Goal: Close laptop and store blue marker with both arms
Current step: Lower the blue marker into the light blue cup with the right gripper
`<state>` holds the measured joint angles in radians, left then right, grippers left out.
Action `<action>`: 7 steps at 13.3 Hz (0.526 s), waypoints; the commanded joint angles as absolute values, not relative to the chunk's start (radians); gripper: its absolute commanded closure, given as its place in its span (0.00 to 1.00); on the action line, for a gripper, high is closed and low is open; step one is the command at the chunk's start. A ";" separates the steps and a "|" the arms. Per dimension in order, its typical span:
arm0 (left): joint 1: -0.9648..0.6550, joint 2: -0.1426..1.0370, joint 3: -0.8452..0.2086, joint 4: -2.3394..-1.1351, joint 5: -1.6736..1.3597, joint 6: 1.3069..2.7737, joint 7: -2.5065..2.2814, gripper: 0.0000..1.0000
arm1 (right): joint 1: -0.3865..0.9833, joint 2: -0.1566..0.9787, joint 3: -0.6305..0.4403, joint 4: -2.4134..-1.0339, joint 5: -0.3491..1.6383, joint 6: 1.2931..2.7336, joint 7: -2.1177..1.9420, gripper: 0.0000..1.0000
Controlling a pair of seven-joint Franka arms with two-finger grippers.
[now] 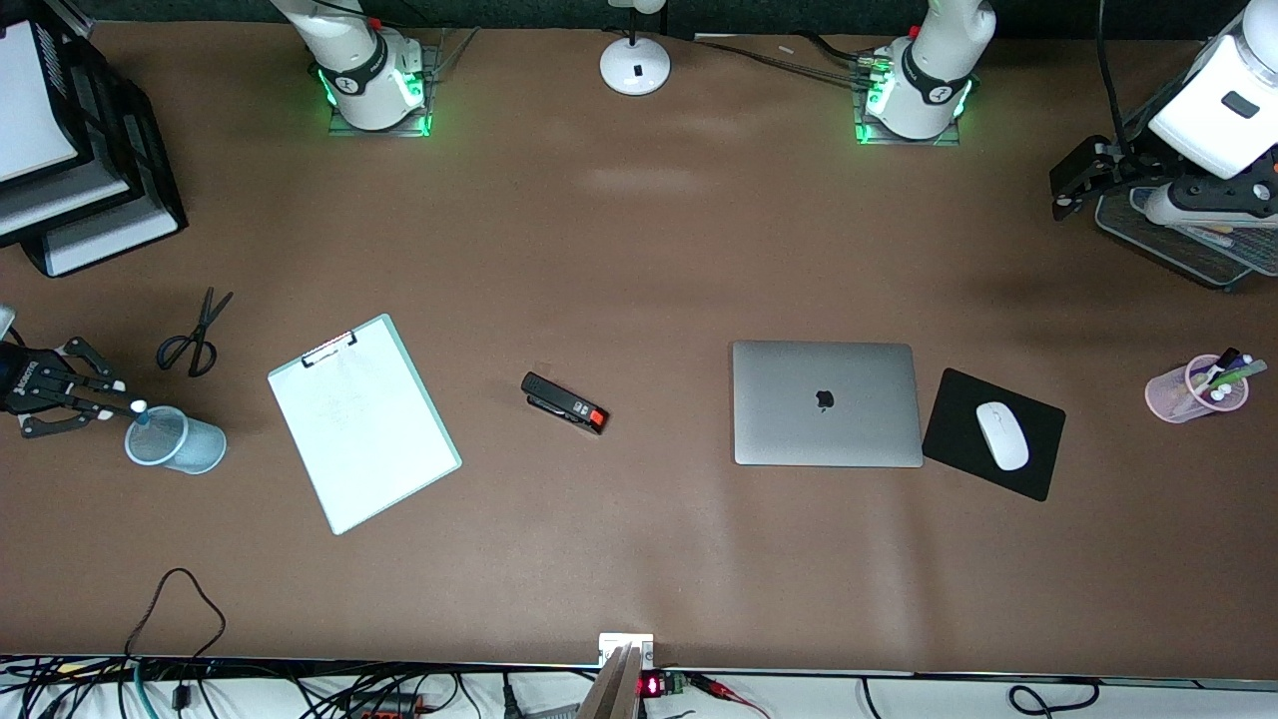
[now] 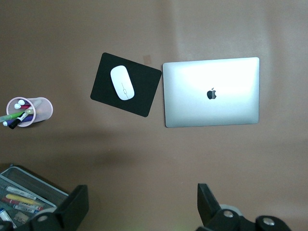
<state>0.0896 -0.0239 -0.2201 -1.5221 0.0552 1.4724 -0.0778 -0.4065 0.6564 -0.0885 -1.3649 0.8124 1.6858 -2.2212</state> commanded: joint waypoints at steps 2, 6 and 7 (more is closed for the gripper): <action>0.097 -0.041 -0.207 -1.539 0.032 1.474 -0.055 0.00 | -0.434 0.730 -0.075 -1.302 0.854 1.664 -2.288 0.92; 0.097 -0.040 -0.209 -1.540 0.032 1.474 -0.055 0.00 | -0.440 0.753 -0.075 -1.301 0.854 1.663 -2.347 0.92; 0.097 -0.040 -0.209 -1.539 0.032 1.474 -0.055 0.00 | -0.448 0.764 -0.074 -1.295 0.854 1.664 -2.359 0.92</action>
